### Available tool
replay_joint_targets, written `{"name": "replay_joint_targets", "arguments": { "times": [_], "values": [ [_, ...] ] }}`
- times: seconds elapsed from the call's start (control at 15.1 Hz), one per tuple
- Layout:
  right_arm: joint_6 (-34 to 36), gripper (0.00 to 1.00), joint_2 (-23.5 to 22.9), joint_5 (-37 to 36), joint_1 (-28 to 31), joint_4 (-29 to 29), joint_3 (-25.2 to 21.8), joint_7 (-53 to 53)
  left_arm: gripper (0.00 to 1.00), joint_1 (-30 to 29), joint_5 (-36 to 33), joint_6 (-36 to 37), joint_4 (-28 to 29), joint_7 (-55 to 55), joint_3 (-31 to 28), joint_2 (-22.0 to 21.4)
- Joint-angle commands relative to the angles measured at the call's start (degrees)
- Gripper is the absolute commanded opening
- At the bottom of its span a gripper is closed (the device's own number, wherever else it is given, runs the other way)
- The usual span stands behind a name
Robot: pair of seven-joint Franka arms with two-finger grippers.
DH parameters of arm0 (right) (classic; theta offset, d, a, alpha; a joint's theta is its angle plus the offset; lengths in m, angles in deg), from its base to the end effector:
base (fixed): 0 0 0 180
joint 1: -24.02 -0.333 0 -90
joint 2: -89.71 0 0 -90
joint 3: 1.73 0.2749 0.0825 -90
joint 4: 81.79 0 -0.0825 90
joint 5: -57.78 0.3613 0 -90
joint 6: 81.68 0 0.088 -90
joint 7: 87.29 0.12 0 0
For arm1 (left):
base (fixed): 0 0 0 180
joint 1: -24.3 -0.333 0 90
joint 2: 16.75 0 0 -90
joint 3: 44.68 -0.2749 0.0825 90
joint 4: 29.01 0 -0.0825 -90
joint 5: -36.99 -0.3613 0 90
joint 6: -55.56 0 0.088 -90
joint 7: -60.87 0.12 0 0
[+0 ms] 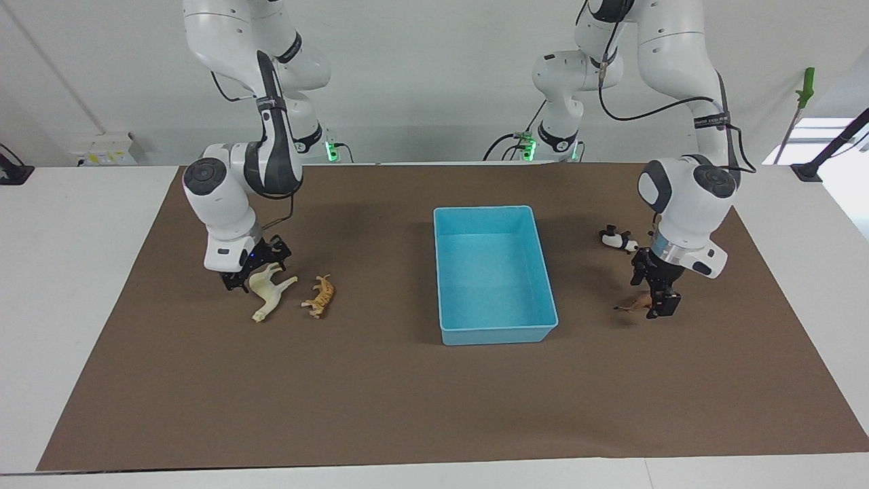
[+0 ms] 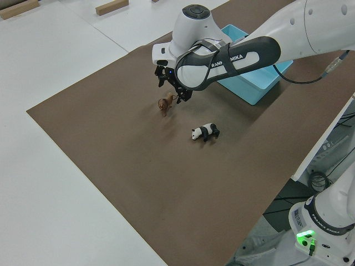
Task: Put all toys into storage box
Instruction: 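Grasp the brown horse with the left gripper while the right gripper grasps the camel, then carry the cream camel into the blue box with the right gripper and release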
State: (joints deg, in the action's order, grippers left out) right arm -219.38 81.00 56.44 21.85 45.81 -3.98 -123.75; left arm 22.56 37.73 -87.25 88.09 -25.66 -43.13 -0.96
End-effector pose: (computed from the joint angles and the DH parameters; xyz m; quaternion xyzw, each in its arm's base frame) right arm 0.5233 -0.0012 0.2702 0.9471 0.3205 0.0081 0.0142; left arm 0.5824 0.0022 0.2866 0.7204 0.6881 0.0576 0.0650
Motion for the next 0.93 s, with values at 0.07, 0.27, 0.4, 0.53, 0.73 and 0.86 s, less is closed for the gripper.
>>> {"name": "replay_joint_targets", "arguments": {
  "times": [0.07, 0.27, 0.4, 0.53, 0.73, 0.86],
  "values": [
    [-2.9, 0.91, 1.6, 0.7, 0.1, 3.5, 0.1, 0.9, 1.00, -1.1, 0.0, -1.7, 0.8, -0.3, 0.0, 0.2],
    [-7.1, 0.66, 1.6, 0.7, 0.1, 5.3, 0.1, 1.0, 0.84, -1.2, 0.0, -1.5, 1.3, -0.2, 0.1, 0.1],
    [-7.1, 0.33, 1.5, 0.7, 0.4, 5.2, 0.1, 1.0, 0.67, -1.2, 0.0, -1.6, 1.6, -0.2, 0.1, 0.1],
    [-6.3, 0.07, 1.2, 0.7, 0.8, 3.5, 0.1, 1.0, 0.53, -1.2, 0.0, -1.6, 1.6, -0.2, 0.1, 0.1],
    [4.0, 0.06, 1.0, 0.9, 0.6, -5.7, 0.1, 3.1, 0.28, -1.2, -0.1, -1.1, 1.5, -0.2, 0.0, 0.2],
    [10.9, 0.06, 1.2, 4.5, -0.2, -12.6, 1.2, 11.4, 0.27, -1.0, -0.3, -0.2, 0.3, -0.2, 0.0, 0.2]
  ]
}}
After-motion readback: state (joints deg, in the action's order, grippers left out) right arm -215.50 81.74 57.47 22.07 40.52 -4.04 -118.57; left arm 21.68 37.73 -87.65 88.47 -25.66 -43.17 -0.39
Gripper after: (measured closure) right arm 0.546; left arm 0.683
